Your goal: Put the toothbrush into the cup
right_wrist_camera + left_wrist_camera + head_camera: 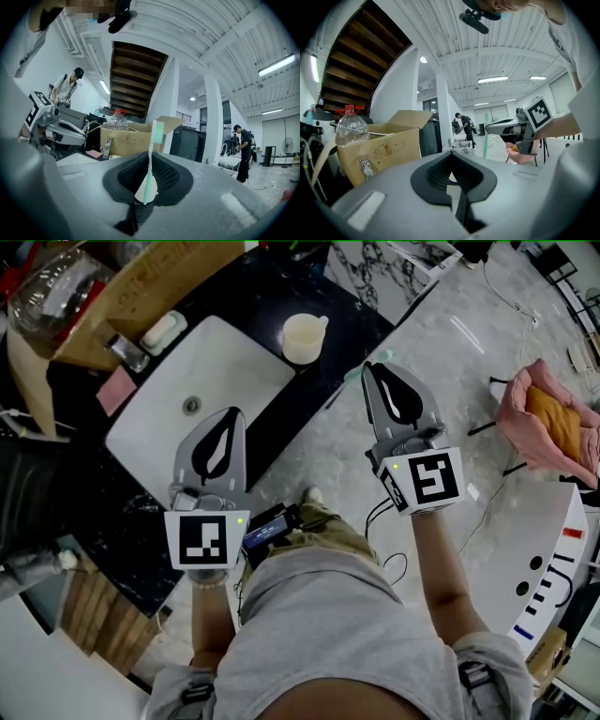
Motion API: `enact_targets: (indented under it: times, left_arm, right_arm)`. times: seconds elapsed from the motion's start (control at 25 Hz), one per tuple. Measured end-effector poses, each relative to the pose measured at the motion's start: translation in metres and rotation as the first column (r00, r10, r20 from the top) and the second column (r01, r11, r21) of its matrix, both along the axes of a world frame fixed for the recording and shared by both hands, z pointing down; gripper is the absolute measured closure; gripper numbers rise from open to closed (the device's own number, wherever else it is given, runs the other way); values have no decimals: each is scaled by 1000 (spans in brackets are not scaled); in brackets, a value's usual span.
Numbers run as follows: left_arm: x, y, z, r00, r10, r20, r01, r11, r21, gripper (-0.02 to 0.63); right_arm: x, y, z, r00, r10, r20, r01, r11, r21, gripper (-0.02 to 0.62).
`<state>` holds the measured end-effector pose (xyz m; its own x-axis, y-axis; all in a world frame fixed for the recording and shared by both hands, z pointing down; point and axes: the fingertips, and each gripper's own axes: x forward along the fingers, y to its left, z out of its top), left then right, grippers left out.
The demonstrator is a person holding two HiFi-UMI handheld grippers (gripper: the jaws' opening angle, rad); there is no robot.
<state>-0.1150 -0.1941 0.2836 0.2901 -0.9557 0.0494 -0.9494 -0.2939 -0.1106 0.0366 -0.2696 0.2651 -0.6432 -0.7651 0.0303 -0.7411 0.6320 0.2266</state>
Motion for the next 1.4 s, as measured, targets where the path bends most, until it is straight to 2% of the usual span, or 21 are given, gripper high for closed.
enact_targets:
  times: [0.72, 1.12, 1.4]
  left_arm:
    - [-10, -11, -5, 995, -104, 10, 104, 995, 5, 595]
    - [-21, -10, -5, 986, -166, 10, 166, 986, 2, 595]
    - [-24, -9, 1, 980, -196, 12, 197, 980, -18, 594]
  right_arm:
    - [-36, -64, -7, 989, -138, -48, 141, 988, 64, 571]
    - [-64, -91, 9, 979, -188, -77, 191, 981, 41, 571]
    - [-77, -104, 42, 969, -209, -130, 211, 978, -4, 571]
